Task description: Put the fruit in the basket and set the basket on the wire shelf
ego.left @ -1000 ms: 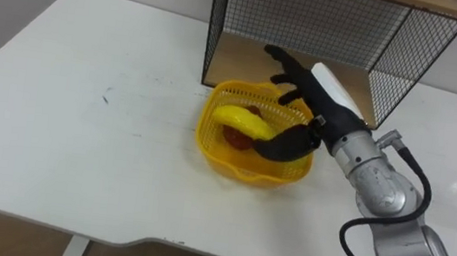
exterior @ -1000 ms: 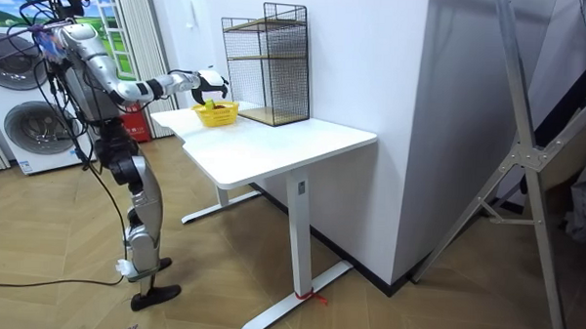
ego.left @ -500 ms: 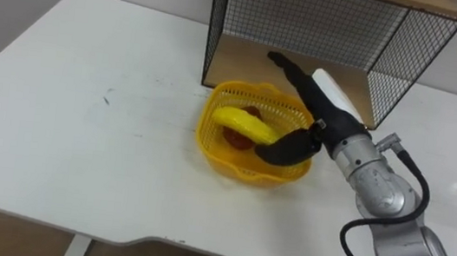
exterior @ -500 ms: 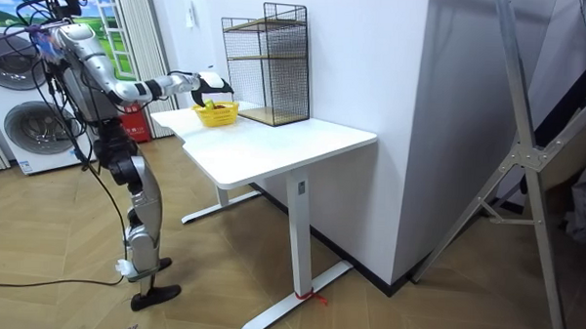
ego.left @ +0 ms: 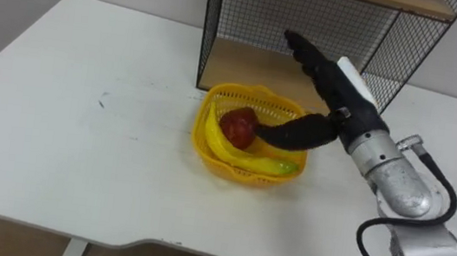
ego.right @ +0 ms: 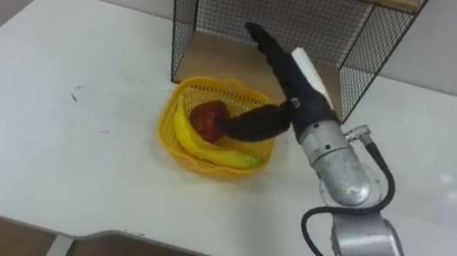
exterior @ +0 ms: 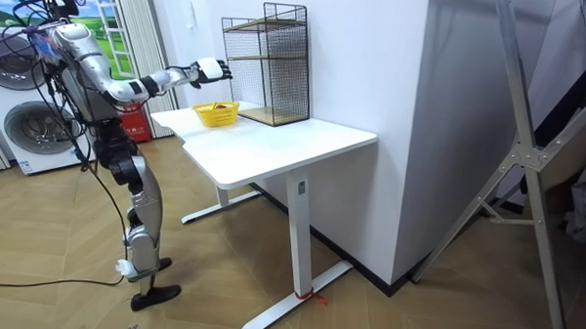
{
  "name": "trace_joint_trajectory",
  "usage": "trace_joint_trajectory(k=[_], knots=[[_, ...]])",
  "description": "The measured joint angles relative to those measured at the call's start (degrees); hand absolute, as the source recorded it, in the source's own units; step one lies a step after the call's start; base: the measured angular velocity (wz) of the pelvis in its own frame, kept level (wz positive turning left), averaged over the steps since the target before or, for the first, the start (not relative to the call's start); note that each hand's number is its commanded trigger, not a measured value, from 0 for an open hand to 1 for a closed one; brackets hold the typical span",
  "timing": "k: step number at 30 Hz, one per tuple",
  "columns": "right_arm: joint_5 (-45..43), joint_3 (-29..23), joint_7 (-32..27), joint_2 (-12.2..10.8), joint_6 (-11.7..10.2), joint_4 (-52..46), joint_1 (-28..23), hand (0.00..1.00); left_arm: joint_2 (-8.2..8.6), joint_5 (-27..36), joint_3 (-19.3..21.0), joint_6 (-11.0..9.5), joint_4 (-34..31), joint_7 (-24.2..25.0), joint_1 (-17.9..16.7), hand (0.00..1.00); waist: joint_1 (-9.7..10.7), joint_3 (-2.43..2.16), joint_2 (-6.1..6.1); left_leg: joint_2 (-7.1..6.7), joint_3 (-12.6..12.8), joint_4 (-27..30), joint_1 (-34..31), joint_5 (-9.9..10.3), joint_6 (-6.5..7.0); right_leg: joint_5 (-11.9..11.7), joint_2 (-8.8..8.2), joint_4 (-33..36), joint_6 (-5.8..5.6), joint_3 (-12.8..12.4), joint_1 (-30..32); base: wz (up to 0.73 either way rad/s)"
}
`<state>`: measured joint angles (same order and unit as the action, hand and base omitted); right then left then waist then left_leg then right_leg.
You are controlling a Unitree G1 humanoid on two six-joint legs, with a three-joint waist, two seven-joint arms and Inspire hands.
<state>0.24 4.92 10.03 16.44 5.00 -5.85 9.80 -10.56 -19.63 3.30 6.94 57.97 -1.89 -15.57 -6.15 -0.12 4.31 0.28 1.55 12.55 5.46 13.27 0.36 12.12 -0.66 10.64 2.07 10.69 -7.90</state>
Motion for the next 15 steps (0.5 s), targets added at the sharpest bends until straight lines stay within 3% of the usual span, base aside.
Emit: trace_joint_trajectory(k=[6,10,15], knots=[[9.10,-1.93,0.45,-0.01,-0.13,0.04,-3.81,0.00,0.23,0.01,0.47,-0.02,0.10,-0.09,-1.30,0.00,0.40,-0.22,-0.73,-0.01,-0.01,0.07,0.12,0.00,0.00,-0.03,-0.01,0.02,-0.04,0.14,-0.35,0.01],[13.46,-2.08,1.04,-0.04,-0.13,0.21,-7.02,0.00,0.53,1.01,1.09,-0.34,0.20,-0.09,-2.10,0.00,1.39,0.11,-1.46,0.00,0.02,0.05,0.08,0.00,0.00,-0.03,0.01,0.06,-0.04,0.11,-0.25,0.00],[15.97,-4.23,0.97,-0.03,-0.45,0.95,-8.86,0.00,0.62,2.11,2.33,-1.10,0.01,-0.09,-2.26,0.00,1.86,-0.23,-1.90,0.05,0.02,-0.38,0.22,-0.01,-0.02,-0.03,0.10,-0.08,-0.04,-0.25,-0.32,0.00]])
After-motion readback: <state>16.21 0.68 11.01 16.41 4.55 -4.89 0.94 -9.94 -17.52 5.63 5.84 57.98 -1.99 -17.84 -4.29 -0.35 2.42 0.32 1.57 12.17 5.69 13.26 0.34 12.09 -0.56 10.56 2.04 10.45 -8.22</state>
